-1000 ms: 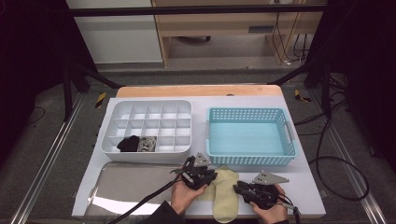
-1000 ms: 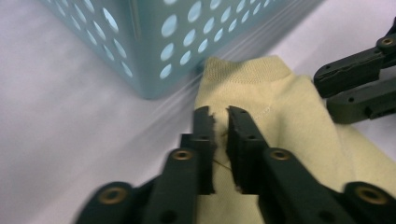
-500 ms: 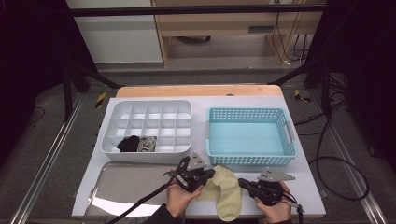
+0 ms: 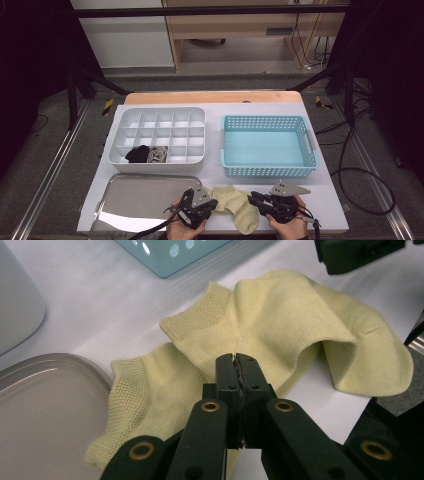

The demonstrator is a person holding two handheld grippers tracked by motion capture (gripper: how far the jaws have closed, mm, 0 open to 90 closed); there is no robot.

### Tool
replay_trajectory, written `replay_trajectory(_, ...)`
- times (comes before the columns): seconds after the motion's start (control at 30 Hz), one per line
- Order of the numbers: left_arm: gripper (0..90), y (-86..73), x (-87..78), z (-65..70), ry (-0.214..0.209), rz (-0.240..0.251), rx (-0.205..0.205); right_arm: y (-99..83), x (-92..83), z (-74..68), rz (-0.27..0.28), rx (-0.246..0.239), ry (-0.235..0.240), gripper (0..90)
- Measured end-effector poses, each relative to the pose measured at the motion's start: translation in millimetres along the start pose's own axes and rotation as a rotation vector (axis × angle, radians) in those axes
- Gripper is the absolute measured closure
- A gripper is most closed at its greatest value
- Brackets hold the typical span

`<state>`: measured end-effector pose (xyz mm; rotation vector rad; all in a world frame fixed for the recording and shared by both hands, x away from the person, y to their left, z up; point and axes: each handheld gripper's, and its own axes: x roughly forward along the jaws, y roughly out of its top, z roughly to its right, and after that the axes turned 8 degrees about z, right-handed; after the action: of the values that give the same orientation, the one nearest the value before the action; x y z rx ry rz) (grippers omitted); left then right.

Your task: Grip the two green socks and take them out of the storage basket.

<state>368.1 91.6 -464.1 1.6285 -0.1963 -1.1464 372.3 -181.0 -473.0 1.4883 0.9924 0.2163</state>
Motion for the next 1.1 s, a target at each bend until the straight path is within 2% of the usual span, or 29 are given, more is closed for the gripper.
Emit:
replay_trajectory(0.07,89.3,-0.8,-0.1,0.6,0.002,0.001,0.002,-2.9,-0.8,-1.3,-0.01,0.005,0.004,72.8)
replay_trajectory(0.1,89.2,-1.7,0.2,1.1,0.006,-0.002,0.006,-9.1,0.0,-1.9,-0.045,0.007,0.0,70.5)
replay_trajectory(0.17,89.3,-2.0,0.3,1.0,0.008,-0.001,0.008,-11.1,0.6,-1.6,-0.054,0.006,-0.001,70.4)
replay_trajectory(0.23,89.2,-3.0,0.9,-0.5,0.012,-0.005,0.008,-18.4,2.7,-0.7,-0.092,0.013,-0.005,72.4)
replay_trajectory(0.3,89.2,-3.7,1.3,-1.2,0.012,-0.005,0.003,-20.6,2.4,-1.4,-0.085,0.006,-0.003,82.5)
replay_trajectory(0.33,89.2,-3.7,1.3,-1.2,0.012,-0.005,0.003,-20.6,2.4,-1.4,-0.085,0.006,-0.003,82.5)
replay_trajectory(0.37,89.2,-4.2,1.8,-0.9,0.011,-0.003,0.0,-20.0,0.8,-0.7,-0.091,-0.001,0.011,90.0)
replay_trajectory(0.47,89.2,-4.5,2.2,-0.2,0.001,-0.001,-0.006,-17.8,-1.1,1.5,-0.092,0.003,0.009,90.0)
replay_trajectory(0.53,89.2,-5.0,3.1,1.1,-0.012,0.003,-0.012,-8.9,-4.3,8.6,-0.08,-0.002,-0.031,90.0)
replay_trajectory(0.57,89.2,-5.0,3.1,1.1,-0.012,0.003,-0.012,-8.9,-4.3,8.6,-0.08,-0.002,-0.031,90.0)
replay_trajectory(0.63,89.1,-5.9,4.9,2.5,-0.022,0.003,-0.017,4.0,-1.4,16.4,-0.061,-0.031,-0.067,90.0)
replay_trajectory(0.73,88.4,-6.1,5.4,2.4,-0.02,-0.001,-0.016,8.4,4.5,18.4,-0.073,-0.046,-0.081,88.5)
replay_trajectory(0.77,85.9,-5.0,3.9,1.3,-0.027,0.006,-0.018,9.3,11.6,18.8,-0.091,-0.056,-0.095,85.6)
replay_trajectory(0.83,79.8,-3.7,2.1,0.5,-0.035,0.018,-0.02,8.2,13.5,19.1,-0.084,-0.05,-0.091,82.1)
replay_trajectory(0.9,73.8,4.3,-4.8,-5.5,-0.047,0.062,-0.025,7.7,8.4,18.8,-0.071,-0.039,-0.099,78.0)
replay_trajectory(1.0,69.5,14.6,-6.6,-16.2,-0.024,0.092,-0.036,5.3,-5.0,19.4,-0.043,-0.023,-0.109,75.5)
replay_trajectory(1.1,66.2,20.0,-1.9,-22.7,-0.024,0.081,-0.049,0.1,-14.0,18.8,-0.041,-0.002,-0.109,73.7)
